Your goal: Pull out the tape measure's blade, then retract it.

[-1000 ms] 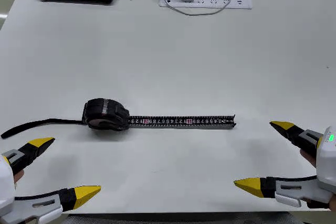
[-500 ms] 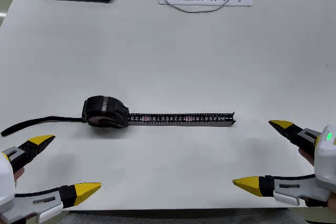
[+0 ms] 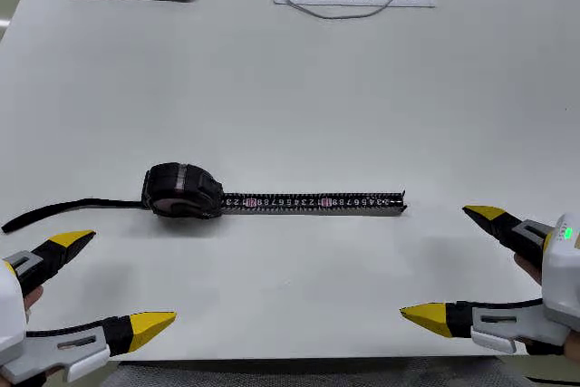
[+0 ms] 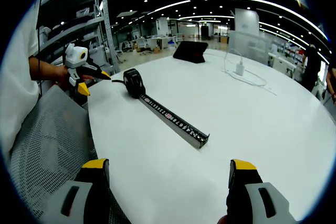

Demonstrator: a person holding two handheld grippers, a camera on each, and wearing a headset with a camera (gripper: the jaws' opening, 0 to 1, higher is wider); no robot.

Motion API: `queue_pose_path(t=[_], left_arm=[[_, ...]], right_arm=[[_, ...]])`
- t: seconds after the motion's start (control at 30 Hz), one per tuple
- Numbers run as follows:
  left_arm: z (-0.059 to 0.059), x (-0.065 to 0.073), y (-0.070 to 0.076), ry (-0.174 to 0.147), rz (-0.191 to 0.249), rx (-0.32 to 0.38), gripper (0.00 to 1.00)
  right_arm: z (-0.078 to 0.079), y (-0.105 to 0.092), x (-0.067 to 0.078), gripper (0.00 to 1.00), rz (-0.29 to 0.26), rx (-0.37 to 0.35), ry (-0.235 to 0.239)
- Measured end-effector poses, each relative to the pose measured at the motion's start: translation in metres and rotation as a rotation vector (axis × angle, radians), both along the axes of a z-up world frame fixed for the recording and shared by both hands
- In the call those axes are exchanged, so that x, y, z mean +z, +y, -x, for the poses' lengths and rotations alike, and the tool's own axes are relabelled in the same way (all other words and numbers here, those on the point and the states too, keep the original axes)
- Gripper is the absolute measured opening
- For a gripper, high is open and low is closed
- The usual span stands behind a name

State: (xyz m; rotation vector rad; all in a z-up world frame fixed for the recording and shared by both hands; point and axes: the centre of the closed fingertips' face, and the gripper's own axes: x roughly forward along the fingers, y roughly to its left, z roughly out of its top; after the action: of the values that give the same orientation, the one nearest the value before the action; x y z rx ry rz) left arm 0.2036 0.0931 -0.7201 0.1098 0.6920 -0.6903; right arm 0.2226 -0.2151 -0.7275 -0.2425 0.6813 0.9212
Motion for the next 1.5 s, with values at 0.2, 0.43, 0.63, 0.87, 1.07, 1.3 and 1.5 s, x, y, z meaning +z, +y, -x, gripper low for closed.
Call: queue_pose_path(t=[0.2, 0.43, 0.63, 0.87, 1.07, 1.3, 1.5], left_arm=[[-0.001, 0.0, 0.0, -0.001, 0.001, 0.002, 0.83], [-0.003, 0.001, 0.0, -0.005, 0.0, 0.0, 0.83], [-0.004, 0.0, -0.001, 0.003, 0.001, 0.001, 0.83], [-0.014, 0.002, -0.004, -0.003, 0.0, 0.023, 0.85], [-0.022, 0.001, -0.007, -0.003, 0.002, 0.036, 0.86], [-0.03, 0.001, -0.011, -0.003, 0.005, 0.051, 0.88], [-0.036, 0.001, -0.013, -0.004, 0.009, 0.068, 0.89]], right_arm=[[0.001, 0.0, 0.0, 0.93, 0.001, 0.002, 0.001], [0.0, 0.001, 0.001, 0.93, 0.0, 0.002, -0.003], [0.0, 0.001, 0.001, 0.94, -0.001, 0.0, -0.004], [-0.001, 0.002, 0.001, 0.94, -0.002, 0.005, -0.003], [-0.004, 0.001, 0.003, 0.94, -0.003, 0.005, -0.007], [-0.006, 0.001, 0.003, 0.94, -0.003, 0.006, -0.01], [-0.006, 0.001, 0.003, 0.95, -0.004, 0.004, -0.01]])
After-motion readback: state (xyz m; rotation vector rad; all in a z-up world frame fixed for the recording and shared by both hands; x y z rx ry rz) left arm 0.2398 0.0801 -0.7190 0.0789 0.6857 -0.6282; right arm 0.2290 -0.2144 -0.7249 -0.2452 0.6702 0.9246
